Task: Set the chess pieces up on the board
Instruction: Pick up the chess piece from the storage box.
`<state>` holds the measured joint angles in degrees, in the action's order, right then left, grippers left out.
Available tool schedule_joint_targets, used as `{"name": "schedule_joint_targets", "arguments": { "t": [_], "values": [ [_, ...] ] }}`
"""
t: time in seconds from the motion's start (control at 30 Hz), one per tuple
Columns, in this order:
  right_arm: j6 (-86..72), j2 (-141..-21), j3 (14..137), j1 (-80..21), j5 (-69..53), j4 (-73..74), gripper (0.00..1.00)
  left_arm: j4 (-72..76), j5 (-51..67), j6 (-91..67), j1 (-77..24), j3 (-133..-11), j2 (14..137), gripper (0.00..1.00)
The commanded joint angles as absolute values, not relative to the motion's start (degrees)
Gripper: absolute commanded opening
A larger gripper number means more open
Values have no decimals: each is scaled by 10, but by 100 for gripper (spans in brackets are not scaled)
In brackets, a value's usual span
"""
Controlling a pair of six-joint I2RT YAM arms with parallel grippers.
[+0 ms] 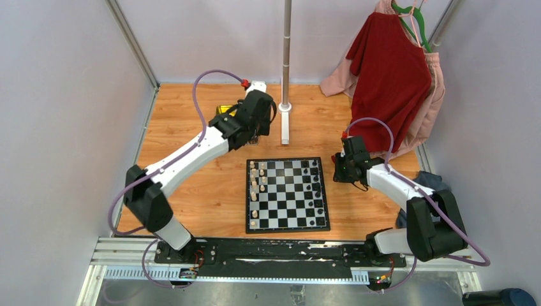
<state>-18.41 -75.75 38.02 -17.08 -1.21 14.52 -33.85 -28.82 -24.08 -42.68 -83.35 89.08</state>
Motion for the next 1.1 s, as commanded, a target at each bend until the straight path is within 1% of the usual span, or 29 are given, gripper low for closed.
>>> {"name": "schedule_joint_targets", "arguments": {
  "t": [0.0,0.23,0.37,0.7,1.07],
  "values": [
    [-181,-741,378,-163,-8,155,28,-355,-241,-232,-357,-887,964,57],
    [-183,-744,372,-165,-20,152,28,-314,-187,-281,-253,-951,1078,57],
    [-184,-749,369,-169,-24,150,28,-293,-165,-305,-217,-971,1129,57],
    [-187,-778,371,-175,-29,142,28,-292,-152,-289,-194,-1037,1227,56],
    [-187,-801,379,-175,-21,140,28,-278,-143,-287,-181,-1033,1259,56]
  ]
}}
